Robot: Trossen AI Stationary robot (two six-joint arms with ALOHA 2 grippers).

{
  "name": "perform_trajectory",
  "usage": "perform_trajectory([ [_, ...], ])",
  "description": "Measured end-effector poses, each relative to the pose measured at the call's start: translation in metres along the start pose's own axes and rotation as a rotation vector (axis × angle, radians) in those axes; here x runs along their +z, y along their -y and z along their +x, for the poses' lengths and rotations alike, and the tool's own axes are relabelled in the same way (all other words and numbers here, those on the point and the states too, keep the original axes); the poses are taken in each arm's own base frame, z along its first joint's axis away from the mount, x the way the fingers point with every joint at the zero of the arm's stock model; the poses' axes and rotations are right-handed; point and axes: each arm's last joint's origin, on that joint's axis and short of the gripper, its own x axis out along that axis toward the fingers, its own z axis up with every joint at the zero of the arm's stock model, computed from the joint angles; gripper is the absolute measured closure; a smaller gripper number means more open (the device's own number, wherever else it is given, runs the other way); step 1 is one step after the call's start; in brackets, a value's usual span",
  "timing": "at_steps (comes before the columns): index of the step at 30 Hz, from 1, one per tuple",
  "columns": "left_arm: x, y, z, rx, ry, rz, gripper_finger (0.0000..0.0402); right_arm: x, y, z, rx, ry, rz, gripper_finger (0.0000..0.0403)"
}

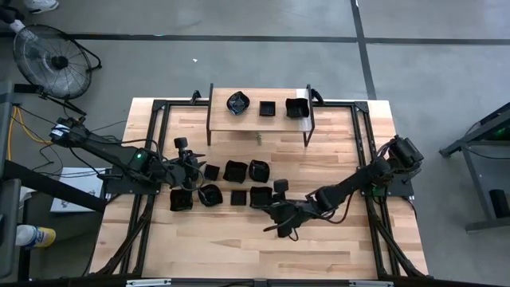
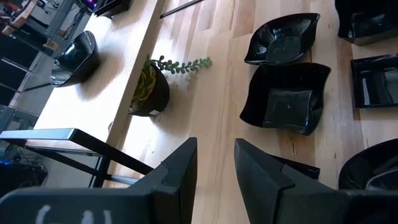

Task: Pick & Place Mini shaped plates
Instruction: Stack the distorted square plate on top of the other distorted square plate on the shelf

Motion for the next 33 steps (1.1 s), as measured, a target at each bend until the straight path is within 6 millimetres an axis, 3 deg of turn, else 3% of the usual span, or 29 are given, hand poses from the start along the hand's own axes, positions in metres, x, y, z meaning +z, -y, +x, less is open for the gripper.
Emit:
perform_trajectory([
  [9, 0.001, 0.004, 0.004, 0.001, -0.015, 0.012, 0.0299, 0.008, 0.001, -0.001, 0.001, 0.020, 0.026, 0.0288],
  [16, 0.001, 0.007, 0.007, -0.001, -0.026, 0.022, 0.0299, 0.031, 0.004, -0.003, -0.029, 0.066, 0.038, 0.0288],
  [26, 0.002, 0.008, 0.008, -0.005, -0.023, 0.015, 0.0299, 0.055, -0.012, 0.026, -0.087, -0.135, -0.040, 0.0288],
  [33, 0.002, 0.008, 0.008, -0.014, -0.023, 0.012, 0.0299, 0.067, -0.019, 0.026, -0.108, -0.265, -0.051, 0.0288],
])
